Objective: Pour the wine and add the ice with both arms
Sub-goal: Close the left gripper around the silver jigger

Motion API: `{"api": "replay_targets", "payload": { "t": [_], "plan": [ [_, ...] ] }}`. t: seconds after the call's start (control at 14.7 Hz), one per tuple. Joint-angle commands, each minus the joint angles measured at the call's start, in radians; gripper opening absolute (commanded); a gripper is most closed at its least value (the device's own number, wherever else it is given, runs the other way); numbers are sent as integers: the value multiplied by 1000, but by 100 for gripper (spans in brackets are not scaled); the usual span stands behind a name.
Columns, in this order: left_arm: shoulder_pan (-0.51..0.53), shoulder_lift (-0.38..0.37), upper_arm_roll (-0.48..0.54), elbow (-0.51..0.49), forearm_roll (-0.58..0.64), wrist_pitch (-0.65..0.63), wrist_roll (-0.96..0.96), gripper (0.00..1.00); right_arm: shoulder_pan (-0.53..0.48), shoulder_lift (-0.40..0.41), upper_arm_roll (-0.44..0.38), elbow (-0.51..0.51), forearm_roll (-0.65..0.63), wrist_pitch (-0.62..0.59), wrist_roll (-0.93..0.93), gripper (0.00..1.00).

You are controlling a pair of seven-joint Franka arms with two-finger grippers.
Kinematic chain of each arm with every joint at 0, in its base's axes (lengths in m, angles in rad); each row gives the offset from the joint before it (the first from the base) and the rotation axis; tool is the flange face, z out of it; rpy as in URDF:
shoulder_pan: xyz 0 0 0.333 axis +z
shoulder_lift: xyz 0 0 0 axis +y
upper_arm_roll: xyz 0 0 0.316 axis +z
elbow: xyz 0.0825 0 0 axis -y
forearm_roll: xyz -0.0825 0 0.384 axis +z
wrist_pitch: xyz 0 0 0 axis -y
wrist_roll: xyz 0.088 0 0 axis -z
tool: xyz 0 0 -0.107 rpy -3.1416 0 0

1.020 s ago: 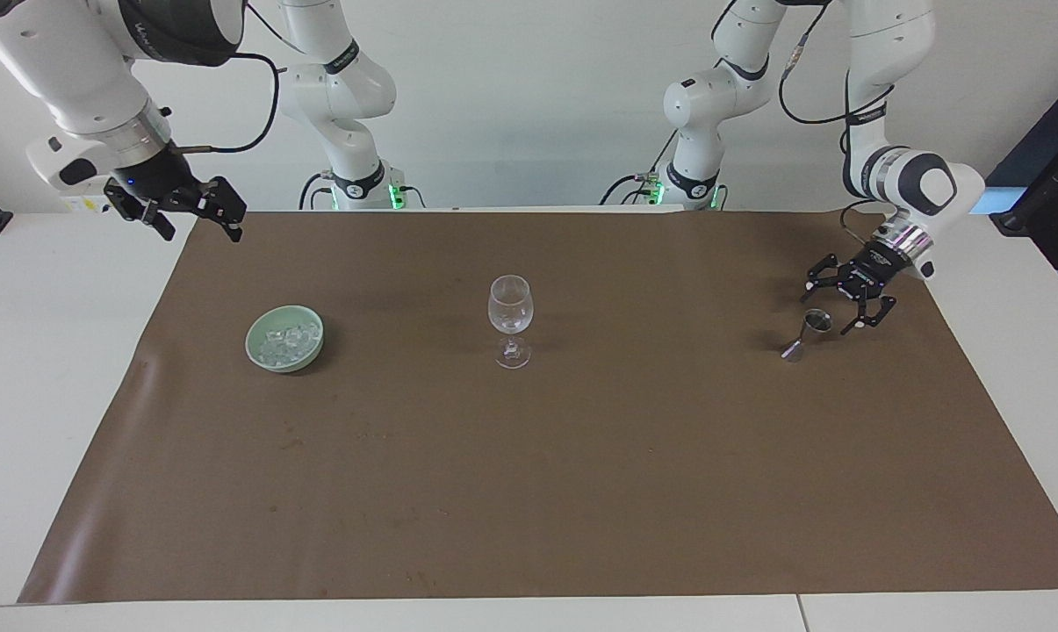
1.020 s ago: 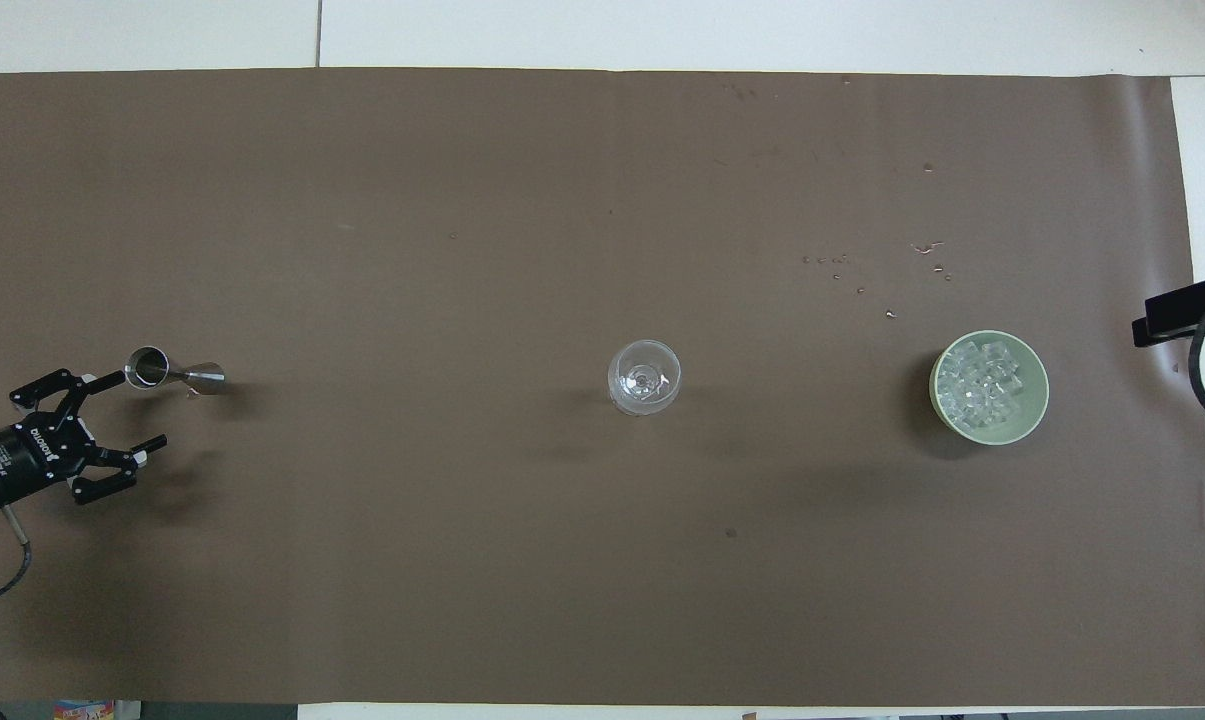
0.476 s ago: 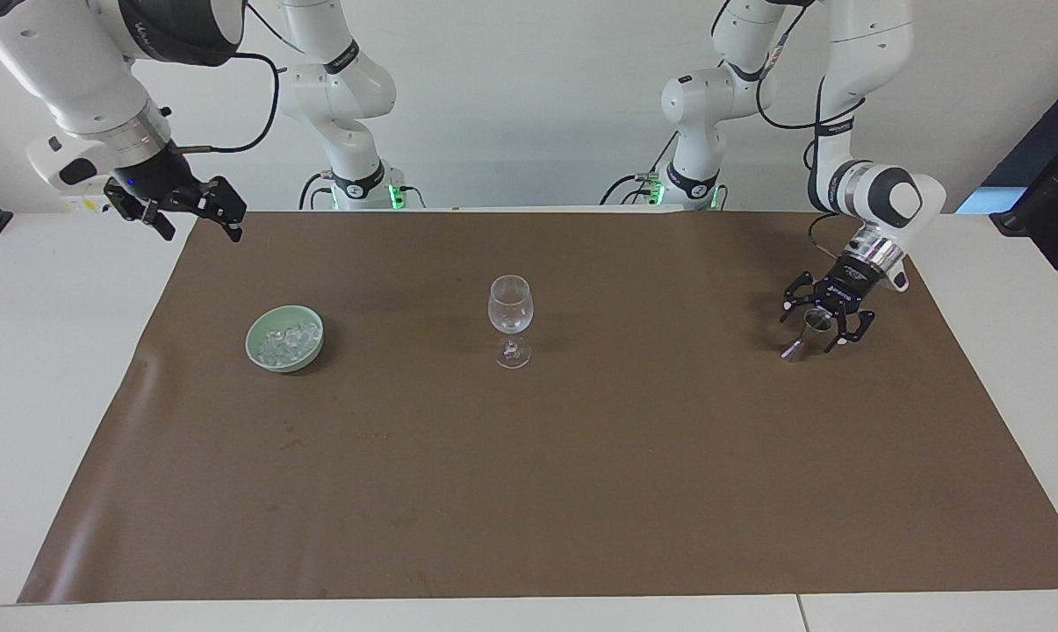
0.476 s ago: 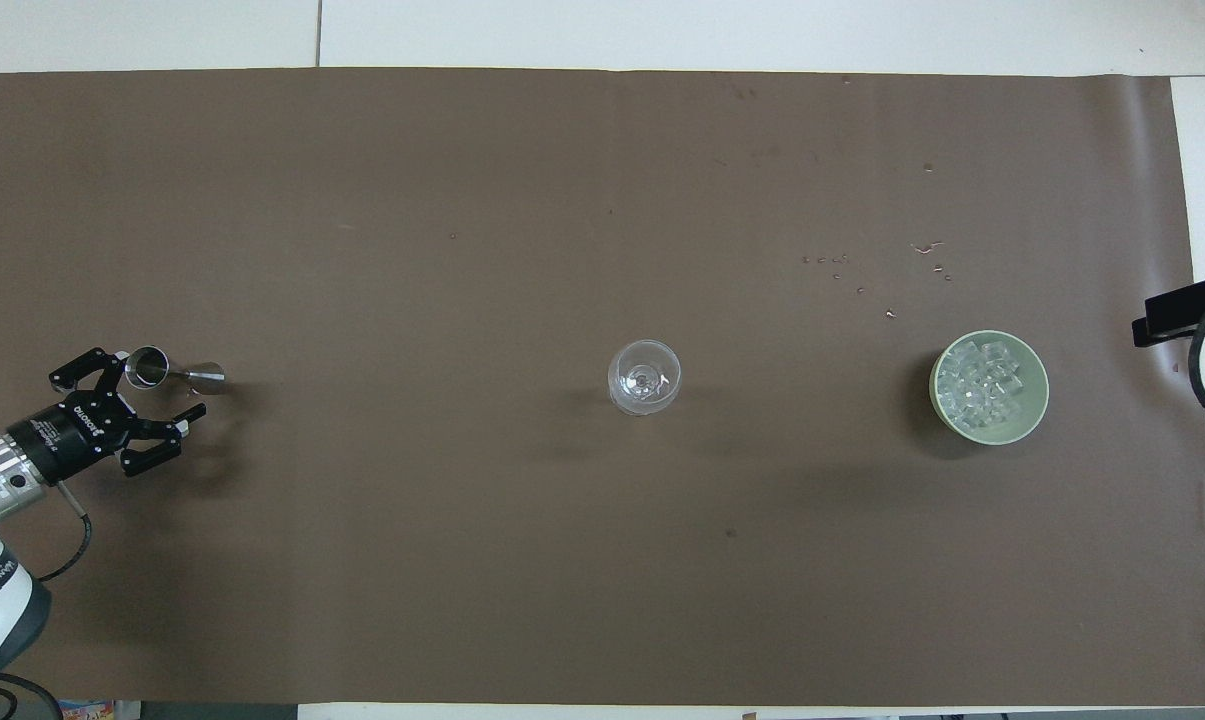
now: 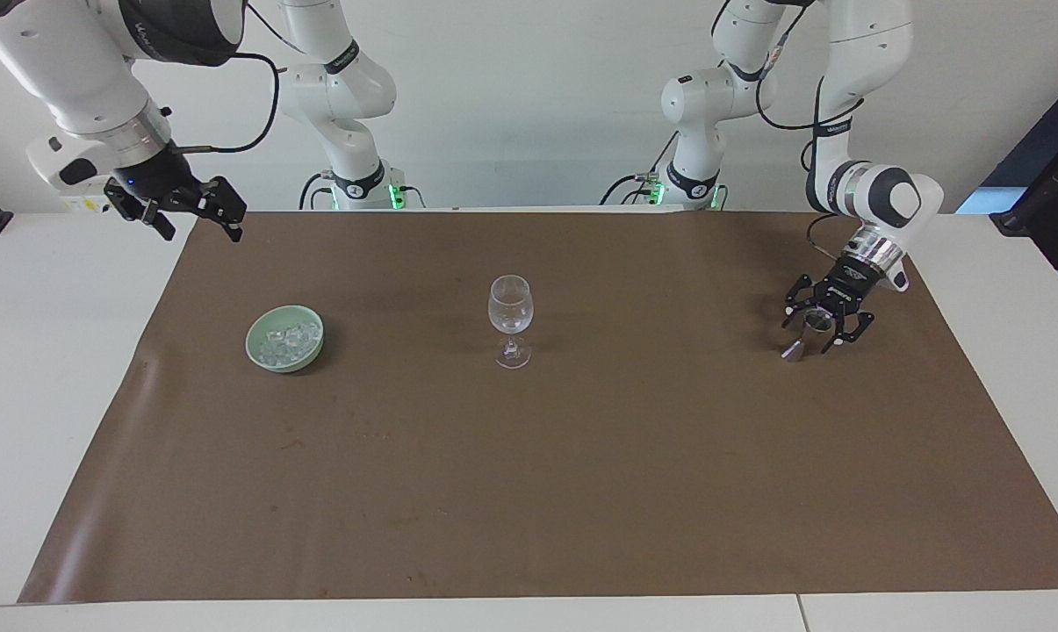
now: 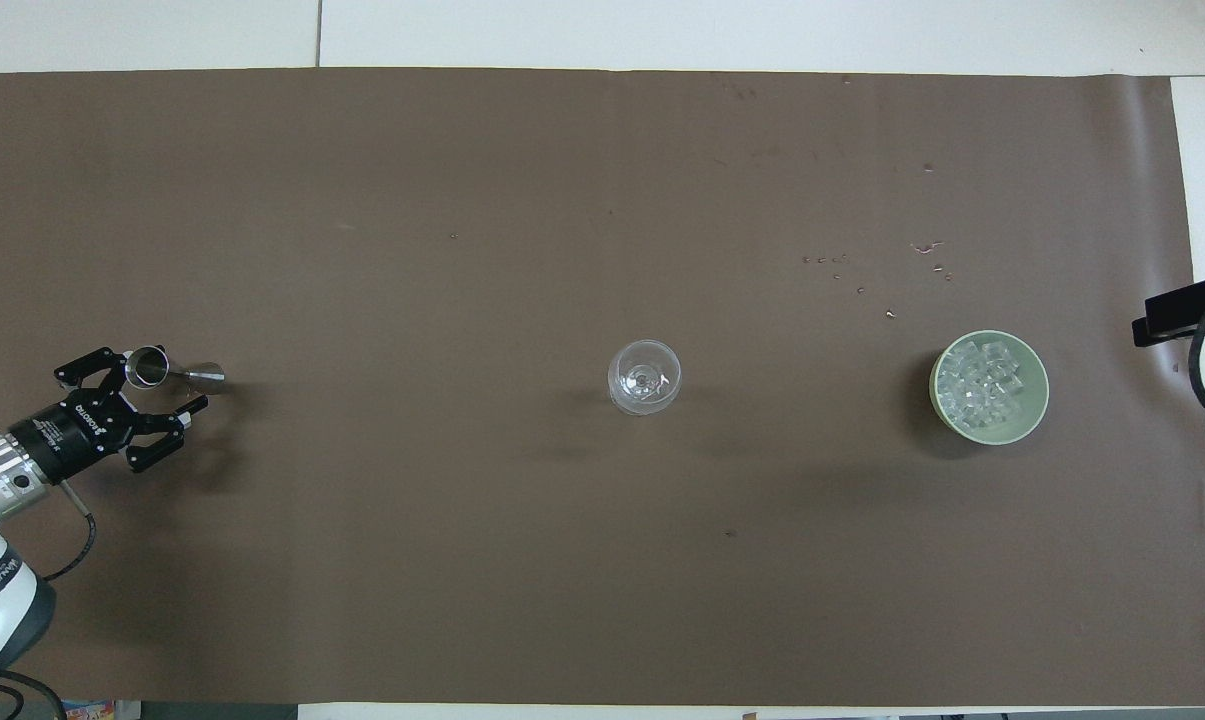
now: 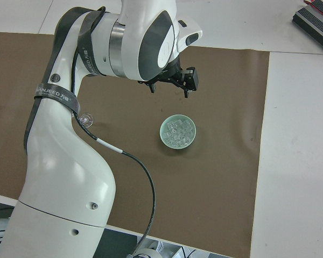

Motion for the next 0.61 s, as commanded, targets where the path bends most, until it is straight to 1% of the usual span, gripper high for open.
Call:
{"api": "replay_targets", "payload": {
  "t": [0.0,0.07,0.14,0.2,0.27,0.34,0.41,0.54],
  "plan": [
    [-37,-20,2,-26,-45,50,26,82,-9,-11,5,-13,15,5,12,100],
    [-43,-20,4,-26,-45,50,29,82,-9,-11,5,-13,15,5,12,100],
    [-42,-20,4,-25,-45,48,31,80,-9,-11,4,-13,15,5,12,100],
    [-43,-20,4,-23,-46,50,31,73,-9,-11,5,-13,15,5,12,100],
    [-40,-20,4,-21,-48,50,29,57,-9,-11,5,-13,15,5,12,100],
    [-33,-20,4,-21,-48,44,29,25,-9,-11,5,-13,15,5,12,100],
    [-29,-22,4,-20,-48,42,29,0,-9,-11,5,-13,15,4,12,100],
    [-23,-22,6,-18,-59,42,28,0,-9,-11,5,-13,15,4,12,100]
  ]
}}
